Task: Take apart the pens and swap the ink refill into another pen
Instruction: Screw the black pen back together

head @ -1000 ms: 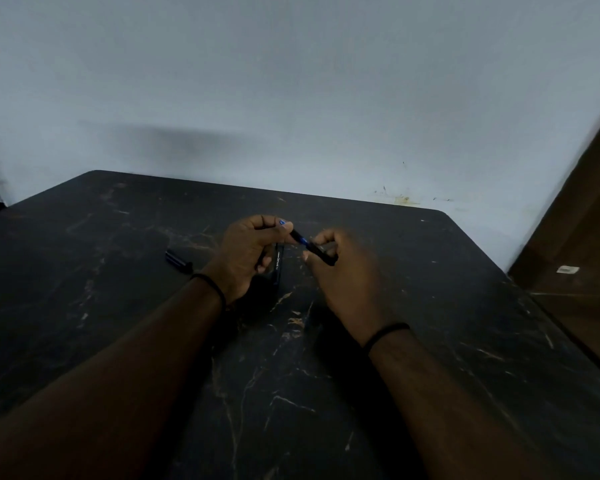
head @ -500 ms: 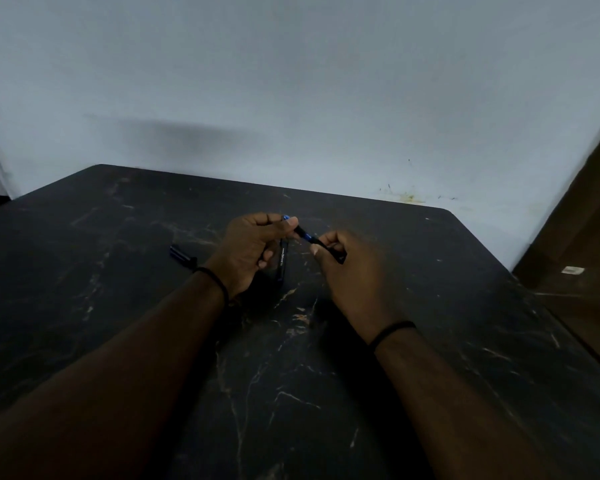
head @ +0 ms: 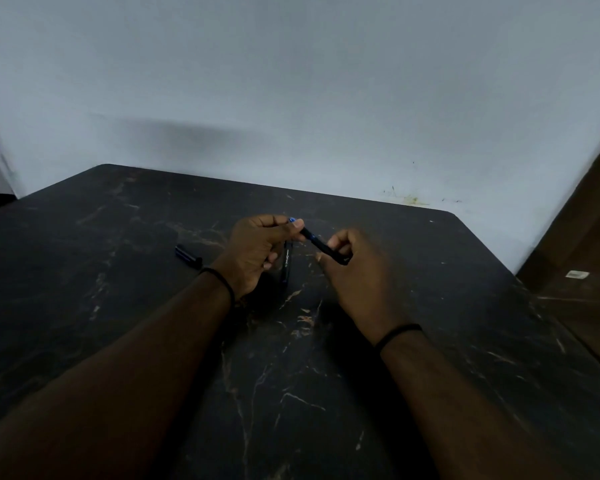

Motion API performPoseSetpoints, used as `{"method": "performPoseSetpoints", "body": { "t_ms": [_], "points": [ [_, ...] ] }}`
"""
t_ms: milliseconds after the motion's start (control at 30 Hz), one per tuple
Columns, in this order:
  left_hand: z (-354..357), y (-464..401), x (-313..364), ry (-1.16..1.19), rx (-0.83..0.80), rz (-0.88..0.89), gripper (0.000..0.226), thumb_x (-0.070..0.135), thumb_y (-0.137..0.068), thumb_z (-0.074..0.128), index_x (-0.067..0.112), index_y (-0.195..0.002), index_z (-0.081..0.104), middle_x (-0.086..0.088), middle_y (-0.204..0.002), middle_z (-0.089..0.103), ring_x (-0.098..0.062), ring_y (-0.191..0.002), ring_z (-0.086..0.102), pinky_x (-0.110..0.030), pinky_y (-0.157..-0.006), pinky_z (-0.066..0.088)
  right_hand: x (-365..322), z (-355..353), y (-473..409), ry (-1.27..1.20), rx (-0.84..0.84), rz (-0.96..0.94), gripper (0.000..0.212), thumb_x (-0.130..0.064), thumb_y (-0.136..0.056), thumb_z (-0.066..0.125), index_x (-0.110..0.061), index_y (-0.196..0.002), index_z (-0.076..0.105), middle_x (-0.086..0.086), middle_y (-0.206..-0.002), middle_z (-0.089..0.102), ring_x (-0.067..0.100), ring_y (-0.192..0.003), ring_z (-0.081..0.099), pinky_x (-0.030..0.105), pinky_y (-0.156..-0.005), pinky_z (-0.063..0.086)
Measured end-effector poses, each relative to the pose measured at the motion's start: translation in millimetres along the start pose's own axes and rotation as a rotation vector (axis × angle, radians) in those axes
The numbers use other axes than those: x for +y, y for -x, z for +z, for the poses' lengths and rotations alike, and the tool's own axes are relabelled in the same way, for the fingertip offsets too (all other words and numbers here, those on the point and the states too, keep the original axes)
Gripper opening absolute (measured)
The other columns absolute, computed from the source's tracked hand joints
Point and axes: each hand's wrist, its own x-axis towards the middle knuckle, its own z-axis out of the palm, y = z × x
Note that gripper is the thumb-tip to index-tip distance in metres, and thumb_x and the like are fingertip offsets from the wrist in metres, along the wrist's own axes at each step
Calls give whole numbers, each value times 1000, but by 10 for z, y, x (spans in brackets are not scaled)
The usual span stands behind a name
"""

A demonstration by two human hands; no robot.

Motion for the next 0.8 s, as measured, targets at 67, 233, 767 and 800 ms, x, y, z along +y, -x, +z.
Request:
{"method": "performPoseSetpoints", "body": {
  "t_ms": [67, 233, 767, 800],
  "points": [
    [-1, -1, -3, 1, -4, 5, 14, 21, -91, 68, 9, -88, 74, -11, -89, 74, -6, -39, 34, -16, -33, 25, 15, 5, 2, 6, -8, -8, 16, -28, -85, 71, -29, -79, 56, -12, -72, 60, 2, -66, 56, 24, -58, 43],
    [-17, -18, -18, -6, 3, 16, 14, 23, -91, 69, 15, -82, 75, -15, -91, 73, -7, -40, 33, -16, -34, 24, 39, 8, -1, 81, -53, -64, 28, -39, -98, 52, -21, -78, 61, -3, -65, 57, 11, -60, 54, 31, -54, 40],
    [-55, -70, -105, 72, -27, -6, 21, 20, -91, 68, -1, -91, 71, -13, -80, 67, -7, -38, 32, -16, -33, 26, -1, -20, 2, 133, -50, -41, 24, -37, -96, 57, -22, -79, 63, -5, -65, 58, 6, -62, 53, 26, -54, 35],
    [-58, -69, -108, 70, -31, -7, 20, 20, -91, 68, 1, -90, 71, -11, -80, 68, -7, -38, 32, -16, -33, 26, -7, -25, 2, 150, -56, -41, 25, -38, -97, 54, -22, -81, 63, -6, -67, 58, 6, -62, 53, 27, -56, 34]
  ]
}}
